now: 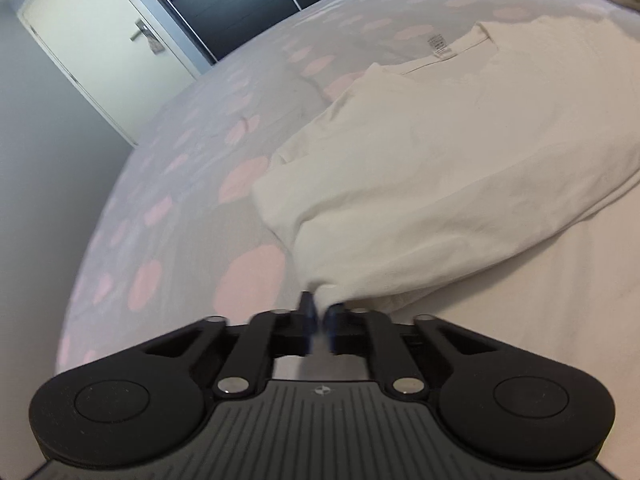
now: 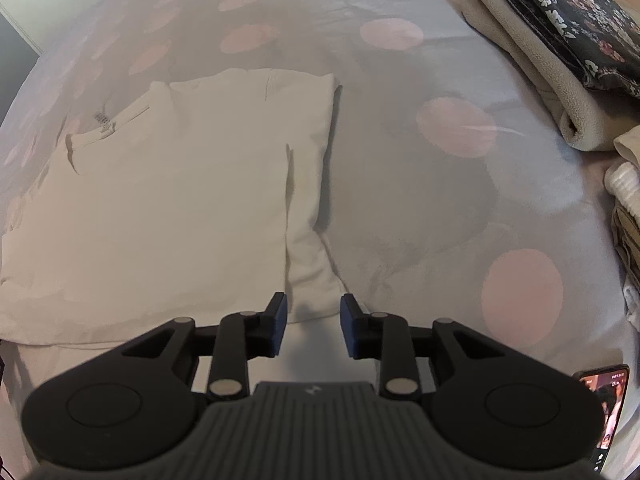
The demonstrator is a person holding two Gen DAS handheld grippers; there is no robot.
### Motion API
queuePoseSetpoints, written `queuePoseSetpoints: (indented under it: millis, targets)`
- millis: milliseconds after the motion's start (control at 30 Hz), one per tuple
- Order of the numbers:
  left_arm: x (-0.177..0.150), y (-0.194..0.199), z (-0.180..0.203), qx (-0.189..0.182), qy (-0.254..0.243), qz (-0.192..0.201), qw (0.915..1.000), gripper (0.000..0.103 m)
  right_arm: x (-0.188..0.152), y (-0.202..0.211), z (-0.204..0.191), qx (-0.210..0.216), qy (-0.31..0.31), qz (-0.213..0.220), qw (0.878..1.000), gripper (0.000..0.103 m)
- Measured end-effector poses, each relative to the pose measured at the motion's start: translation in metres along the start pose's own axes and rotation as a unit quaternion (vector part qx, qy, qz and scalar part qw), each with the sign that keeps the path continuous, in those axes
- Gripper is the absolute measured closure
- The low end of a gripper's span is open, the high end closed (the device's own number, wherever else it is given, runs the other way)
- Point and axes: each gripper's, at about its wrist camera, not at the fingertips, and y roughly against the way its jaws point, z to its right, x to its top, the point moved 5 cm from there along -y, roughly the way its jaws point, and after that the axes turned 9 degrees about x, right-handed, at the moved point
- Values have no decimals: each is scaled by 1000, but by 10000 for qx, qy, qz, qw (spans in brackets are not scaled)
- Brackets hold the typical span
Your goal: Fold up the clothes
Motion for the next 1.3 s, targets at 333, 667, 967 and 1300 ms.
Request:
queuePoseSetpoints:
  millis: [333, 667, 967, 1300]
  targets:
    - [-20, -11, -1, 77, -194, -106, 9997, 102, 1, -3, -9, 267, -63, 11, 9996, 71]
    - [-17, 3, -52, -1363, 941, -612, 9843, 76, 10, -7, -8, 105, -17, 135, 9999, 70]
    - [21, -14, -98, -1910, 2074, -539, 9579, 57, 36, -10, -21, 196, 37, 455, 9988, 67]
    - [29, -120, -112, -1708, 3648, -1081, 9089, 68, 50, -25, -32, 82, 304, 724, 9969, 62]
